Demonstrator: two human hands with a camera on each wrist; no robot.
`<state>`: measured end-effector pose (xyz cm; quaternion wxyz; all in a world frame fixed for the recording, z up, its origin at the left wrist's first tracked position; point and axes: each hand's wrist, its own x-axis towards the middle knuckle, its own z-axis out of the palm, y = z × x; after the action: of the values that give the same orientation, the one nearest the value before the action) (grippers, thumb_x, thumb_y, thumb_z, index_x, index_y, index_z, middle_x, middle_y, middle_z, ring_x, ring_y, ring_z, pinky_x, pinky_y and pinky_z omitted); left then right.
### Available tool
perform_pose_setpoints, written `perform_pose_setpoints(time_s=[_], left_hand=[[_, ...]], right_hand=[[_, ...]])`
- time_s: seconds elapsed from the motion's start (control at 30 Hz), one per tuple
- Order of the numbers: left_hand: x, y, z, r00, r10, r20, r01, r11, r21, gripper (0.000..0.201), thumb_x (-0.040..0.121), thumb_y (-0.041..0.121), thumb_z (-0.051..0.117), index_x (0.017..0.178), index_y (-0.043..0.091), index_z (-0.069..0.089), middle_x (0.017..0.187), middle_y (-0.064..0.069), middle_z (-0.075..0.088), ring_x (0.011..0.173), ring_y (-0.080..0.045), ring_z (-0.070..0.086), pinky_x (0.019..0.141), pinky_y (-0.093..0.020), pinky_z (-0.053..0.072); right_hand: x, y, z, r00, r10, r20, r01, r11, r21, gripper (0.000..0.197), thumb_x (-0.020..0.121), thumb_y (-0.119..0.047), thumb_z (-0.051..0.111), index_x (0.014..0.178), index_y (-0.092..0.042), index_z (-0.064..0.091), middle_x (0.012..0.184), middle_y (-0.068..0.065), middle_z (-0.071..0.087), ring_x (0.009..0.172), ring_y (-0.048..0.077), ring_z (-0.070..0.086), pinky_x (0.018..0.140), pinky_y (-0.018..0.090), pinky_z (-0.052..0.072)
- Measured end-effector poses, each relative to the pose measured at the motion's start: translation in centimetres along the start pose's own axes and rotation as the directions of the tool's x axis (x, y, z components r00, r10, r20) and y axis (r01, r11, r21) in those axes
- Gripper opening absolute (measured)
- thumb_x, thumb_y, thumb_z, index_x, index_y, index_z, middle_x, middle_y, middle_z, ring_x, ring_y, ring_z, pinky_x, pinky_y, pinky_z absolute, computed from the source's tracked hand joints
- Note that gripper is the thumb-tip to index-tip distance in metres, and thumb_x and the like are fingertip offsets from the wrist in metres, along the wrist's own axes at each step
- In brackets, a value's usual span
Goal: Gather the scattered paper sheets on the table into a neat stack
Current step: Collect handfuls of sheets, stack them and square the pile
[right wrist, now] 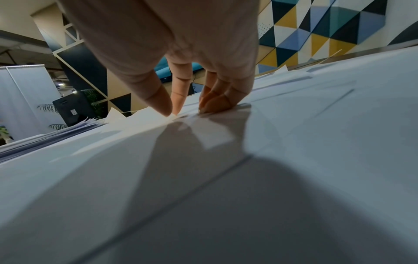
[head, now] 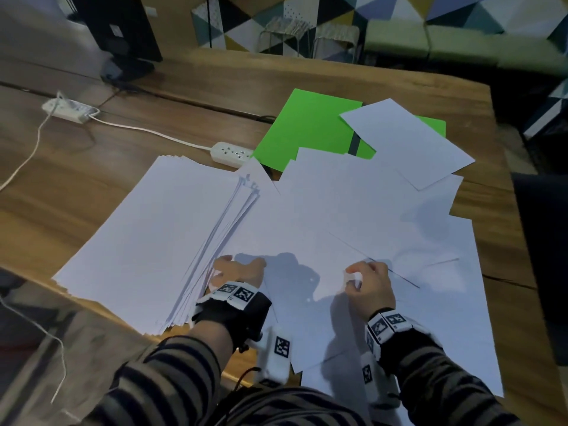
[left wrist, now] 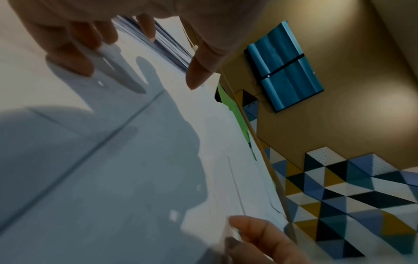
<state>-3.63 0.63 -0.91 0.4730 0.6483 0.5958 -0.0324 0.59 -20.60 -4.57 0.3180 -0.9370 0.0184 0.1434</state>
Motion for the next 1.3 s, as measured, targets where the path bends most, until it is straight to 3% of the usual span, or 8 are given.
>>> perform_pose_setpoints(time_s=[0.1,0.5,0.7,0.8,0.93,1.03,1.2,1.3], left_hand=[[-1.3,0.2,0.5,0.995,0.051,0.085,-0.049,0.999,-0.024,0.068,0.080,0.027,0.066,0.136,0.015,0.030,0.133,-0.019,0.043,0.116,-0.035,0.050,0.097,-0.037,0.041],[-1.1,-2.5,-1.7,0.999,-0.035,-0.018,0.037,0.997,0.070,0.079,0.078,0.034,0.067,0.142,0.013,0.025,0.146,-0.017,0.030,0.132,-0.033,0.033,0.109,-0.041,0.029],[1.4,-2.0,-2.4,0.988,-0.147,0.037,0.151,0.962,-0.226,0.083,0.069,0.039,0.071,0.134,0.001,0.037,0.133,-0.019,0.048,0.111,-0.029,0.053,0.097,-0.036,0.040],[2.6,-3.0,-2.9,0.985,-0.140,0.106,0.163,0.951,-0.261,0.060,0.087,0.035,0.058,0.132,-0.003,0.045,0.138,-0.021,0.047,0.125,-0.033,0.049,0.099,-0.038,0.041],[1.9,-2.4,-3.3,0.962,-0.106,0.251,0.185,0.930,-0.317,0.065,0.081,0.032,0.066,0.132,-0.002,0.046,0.138,-0.022,0.047,0.125,-0.037,0.049,0.100,-0.042,0.043],[1.6,-1.5,-3.0,0.965,-0.010,0.263,0.080,0.963,-0.257,0.077,0.058,0.037,0.069,0.122,-0.003,0.055,0.128,-0.023,0.056,0.118,-0.037,0.055,0.101,-0.048,0.046],[0.2,0.1,-2.6,0.958,0.143,0.249,-0.061,0.949,-0.310,0.025,0.069,0.013,0.074,0.077,0.001,0.054,0.090,-0.021,0.062,0.092,-0.035,0.063,0.089,-0.048,0.052],[-1.1,1.1,-2.1,0.932,0.277,0.232,-0.205,0.933,-0.295,0.032,0.067,0.022,0.074,0.065,0.007,0.046,0.071,-0.013,0.051,0.073,-0.027,0.056,0.069,-0.037,0.046]], right_hand=[[0.1,0.0,0.0,1.000,0.000,0.005,0.000,1.000,-0.007,0.024,0.082,-0.008,0.053,0.101,-0.019,0.064,0.123,0.007,0.041,0.105,0.031,0.053,0.086,0.034,0.046],[-0.2,-0.2,0.1,1.000,-0.022,-0.007,0.022,0.999,-0.033,0.024,0.080,-0.008,0.054,0.098,-0.022,0.062,0.123,0.004,0.039,0.095,0.031,0.059,0.079,0.031,0.046],[-0.5,-0.4,-0.1,1.000,-0.010,0.018,0.011,0.999,-0.051,0.025,0.081,-0.009,0.053,0.100,-0.023,0.061,0.126,0.002,0.038,0.103,0.027,0.055,0.075,0.026,0.039],[-0.6,-0.3,-0.4,0.999,-0.030,0.027,0.031,0.998,-0.048,0.025,0.082,-0.010,0.053,0.101,-0.023,0.061,0.126,0.002,0.039,0.097,0.028,0.058,0.077,0.027,0.043],[-0.8,-0.3,-0.6,0.999,-0.028,0.030,0.030,0.998,-0.052,0.025,0.082,-0.009,0.053,0.102,-0.021,0.062,0.126,0.003,0.039,0.096,0.030,0.059,0.078,0.031,0.047],[-0.8,-0.5,-0.8,1.000,-0.016,0.011,0.016,0.999,-0.038,0.023,0.082,-0.009,0.053,0.100,-0.021,0.062,0.125,0.003,0.039,0.091,0.028,0.060,0.077,0.030,0.047],[-0.4,-0.3,-1.3,1.000,0.011,0.021,-0.010,0.998,-0.068,0.020,0.084,-0.010,0.052,0.097,-0.022,0.060,0.124,0.002,0.037,0.077,0.020,0.052,0.074,0.028,0.044],[-0.4,-0.6,-1.7,1.000,0.005,0.021,-0.003,0.997,-0.076,0.017,0.084,-0.010,0.053,0.092,-0.023,0.058,0.121,0.004,0.038,0.079,0.019,0.050,0.079,0.030,0.046]])
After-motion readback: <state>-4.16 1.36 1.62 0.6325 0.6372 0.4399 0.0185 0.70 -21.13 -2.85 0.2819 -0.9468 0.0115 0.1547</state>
